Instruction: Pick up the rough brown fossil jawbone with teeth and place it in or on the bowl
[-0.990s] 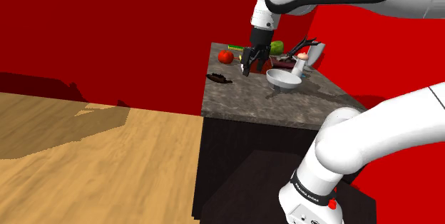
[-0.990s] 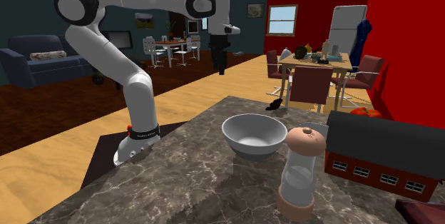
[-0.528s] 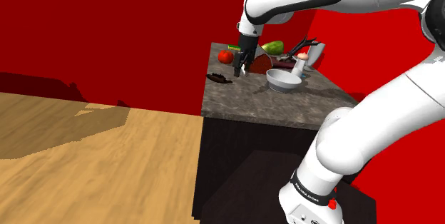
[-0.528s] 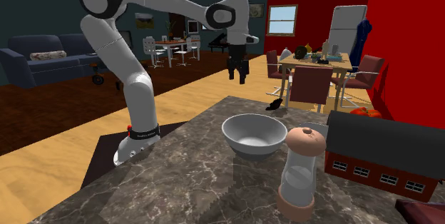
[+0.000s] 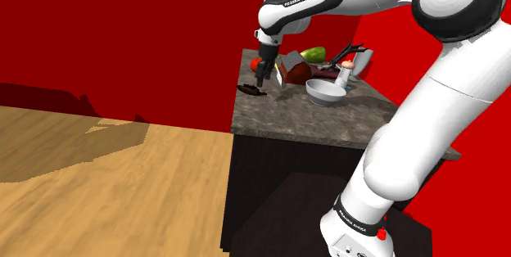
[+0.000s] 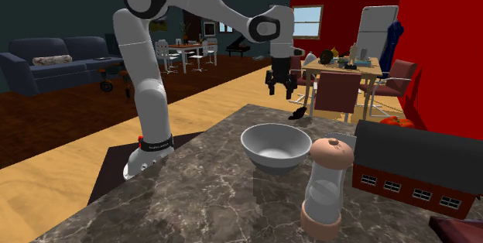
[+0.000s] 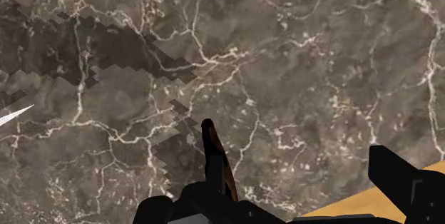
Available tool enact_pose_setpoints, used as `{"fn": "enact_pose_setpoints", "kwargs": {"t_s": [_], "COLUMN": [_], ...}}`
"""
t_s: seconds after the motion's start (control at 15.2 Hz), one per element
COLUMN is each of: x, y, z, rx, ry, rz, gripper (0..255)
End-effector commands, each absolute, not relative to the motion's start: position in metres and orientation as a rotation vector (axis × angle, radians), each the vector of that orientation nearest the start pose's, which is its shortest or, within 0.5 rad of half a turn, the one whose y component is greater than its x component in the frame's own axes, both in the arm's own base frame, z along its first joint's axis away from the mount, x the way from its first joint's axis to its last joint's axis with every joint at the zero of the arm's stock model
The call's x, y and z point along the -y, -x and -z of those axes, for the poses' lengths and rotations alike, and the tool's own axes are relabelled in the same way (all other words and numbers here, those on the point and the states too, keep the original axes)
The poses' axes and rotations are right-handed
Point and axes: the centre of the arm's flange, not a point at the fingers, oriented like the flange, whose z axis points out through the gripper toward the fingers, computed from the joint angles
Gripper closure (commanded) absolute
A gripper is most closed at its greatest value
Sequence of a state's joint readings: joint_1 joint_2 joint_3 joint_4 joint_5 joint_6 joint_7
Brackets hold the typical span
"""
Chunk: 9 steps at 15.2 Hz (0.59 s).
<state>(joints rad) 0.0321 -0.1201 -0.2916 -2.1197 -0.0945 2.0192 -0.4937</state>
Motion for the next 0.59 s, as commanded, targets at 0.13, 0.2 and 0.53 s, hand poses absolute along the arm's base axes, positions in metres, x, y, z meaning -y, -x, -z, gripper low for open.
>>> {"fn": "enact_pose_setpoints", "kwargs": {"t_s": [0.13, 0.2, 0.53], "x": [0.158, 0.160, 0.166], "y": [-0.544, -0.556, -0.582], "z": [-0.441, -0.436, -0.415], "rx": [0.593, 0.629, 0.711], "ry": [3.155, 3.152, 3.142], "rz": [-0.004, -0.004, -0.002], "gripper": [0, 0, 0]}}
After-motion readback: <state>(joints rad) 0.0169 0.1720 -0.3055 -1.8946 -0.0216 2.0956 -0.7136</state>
